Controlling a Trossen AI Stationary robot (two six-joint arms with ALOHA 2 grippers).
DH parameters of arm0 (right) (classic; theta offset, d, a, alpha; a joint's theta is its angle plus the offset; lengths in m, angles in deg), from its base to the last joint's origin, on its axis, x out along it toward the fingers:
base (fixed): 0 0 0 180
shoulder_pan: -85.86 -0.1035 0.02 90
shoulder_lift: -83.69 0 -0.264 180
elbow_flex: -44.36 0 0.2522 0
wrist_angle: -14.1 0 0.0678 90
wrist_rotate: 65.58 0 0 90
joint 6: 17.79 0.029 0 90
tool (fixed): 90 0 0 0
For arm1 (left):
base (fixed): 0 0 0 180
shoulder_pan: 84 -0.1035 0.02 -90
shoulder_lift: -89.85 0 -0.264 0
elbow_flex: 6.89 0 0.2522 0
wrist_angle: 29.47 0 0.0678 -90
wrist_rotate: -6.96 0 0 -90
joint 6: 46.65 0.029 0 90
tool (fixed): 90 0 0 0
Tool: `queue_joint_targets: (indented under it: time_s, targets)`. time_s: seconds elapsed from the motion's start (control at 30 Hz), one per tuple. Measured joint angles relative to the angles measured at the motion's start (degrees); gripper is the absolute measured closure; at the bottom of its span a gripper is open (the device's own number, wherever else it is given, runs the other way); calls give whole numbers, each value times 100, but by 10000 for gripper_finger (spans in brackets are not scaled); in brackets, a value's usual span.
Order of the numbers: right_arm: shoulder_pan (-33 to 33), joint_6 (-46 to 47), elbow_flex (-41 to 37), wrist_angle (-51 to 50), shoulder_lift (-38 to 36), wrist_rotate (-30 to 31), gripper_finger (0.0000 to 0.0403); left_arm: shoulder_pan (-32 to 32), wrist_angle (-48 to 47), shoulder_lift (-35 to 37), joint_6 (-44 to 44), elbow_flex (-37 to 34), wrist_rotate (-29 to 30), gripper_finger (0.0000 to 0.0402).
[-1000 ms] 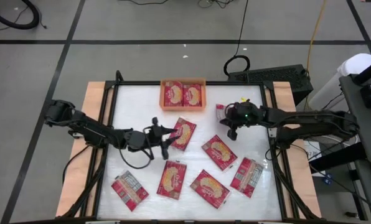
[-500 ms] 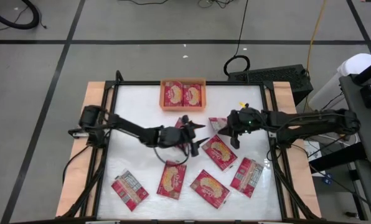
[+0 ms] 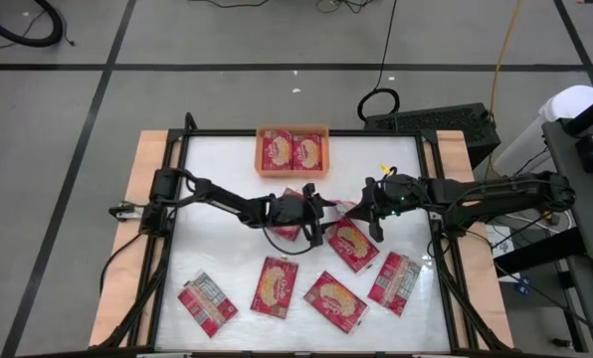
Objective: Sort popcorn bags into baskets
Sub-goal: Put the red popcorn bag into the orange bin
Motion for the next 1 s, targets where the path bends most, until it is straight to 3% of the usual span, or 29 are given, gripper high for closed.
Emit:
queue_joint_targets:
  time_s: [0.1,0.3,0.33,0.5,0.63,0.8,1.0]
  targets:
    - [0,1,0,78,0,-1,403,-16,127,-29,305,2,-5,203]
    - [0,187,28,275,0,50,403,-100,131,-29,379,2,-141,369]
    - [0,251,74,157,0,117,403,-98,125,-29,338,2,-151,382]
    - [-59,472,458,-715,2,799,401,-85,-175,139,91,2,-173,380]
    - [-397,325,1017,-1620,23,1628,379,-51,-928,533,-140,2,-129,392]
    - [-899,300,1593,-2392,206,2624,321,13,-1825,1052,-386,-4,-17,389]
    - [-1242,222,2008,-2498,821,2983,239,15,-2661,1579,-640,0,50,393]
